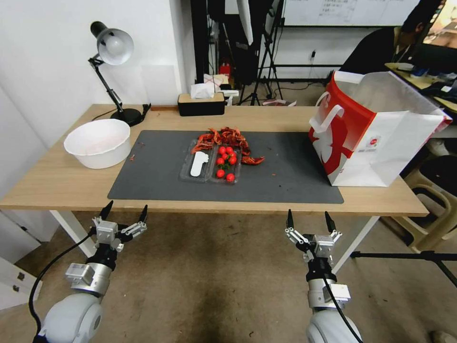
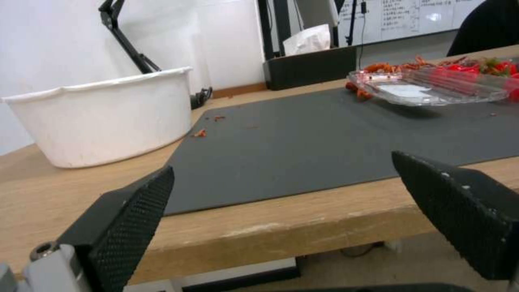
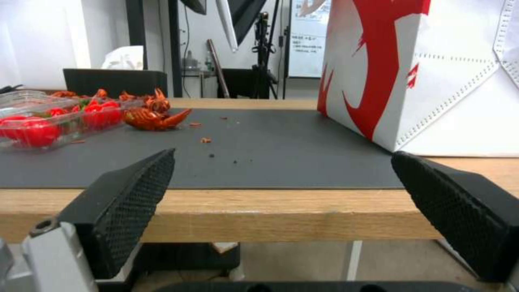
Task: Pick up the trash from the table and place it into the takeout bag.
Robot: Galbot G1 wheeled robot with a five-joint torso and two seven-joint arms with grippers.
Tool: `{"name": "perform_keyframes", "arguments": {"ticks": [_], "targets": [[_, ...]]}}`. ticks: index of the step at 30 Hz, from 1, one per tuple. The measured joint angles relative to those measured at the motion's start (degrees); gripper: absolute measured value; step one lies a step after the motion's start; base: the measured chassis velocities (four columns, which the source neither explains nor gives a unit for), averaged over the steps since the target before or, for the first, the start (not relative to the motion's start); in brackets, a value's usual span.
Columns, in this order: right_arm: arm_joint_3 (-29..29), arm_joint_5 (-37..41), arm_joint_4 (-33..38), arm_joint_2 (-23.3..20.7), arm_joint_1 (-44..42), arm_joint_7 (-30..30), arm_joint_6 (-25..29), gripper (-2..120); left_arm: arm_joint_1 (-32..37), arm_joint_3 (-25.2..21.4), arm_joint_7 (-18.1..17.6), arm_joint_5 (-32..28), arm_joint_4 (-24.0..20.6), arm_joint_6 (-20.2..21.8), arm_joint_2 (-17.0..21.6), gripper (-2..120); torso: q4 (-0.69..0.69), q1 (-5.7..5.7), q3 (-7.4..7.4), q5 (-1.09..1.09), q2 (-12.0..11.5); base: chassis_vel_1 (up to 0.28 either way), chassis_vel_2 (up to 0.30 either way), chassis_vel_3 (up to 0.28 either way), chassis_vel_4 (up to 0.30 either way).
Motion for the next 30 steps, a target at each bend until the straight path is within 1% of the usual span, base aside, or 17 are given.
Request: {"name": "perform_keyframes", "arguments": {"ticks": [30], "targets": [[0.00,-0.02,0.02,0.00,0.00,-0.01,0.01,100,-0.01,0.04,-0.02,-0.02,-0.03,0.07,0.02,100,0.00,0.00,0.00,0.00,0.00,0.000,0.000,0.000,0.000]]}}
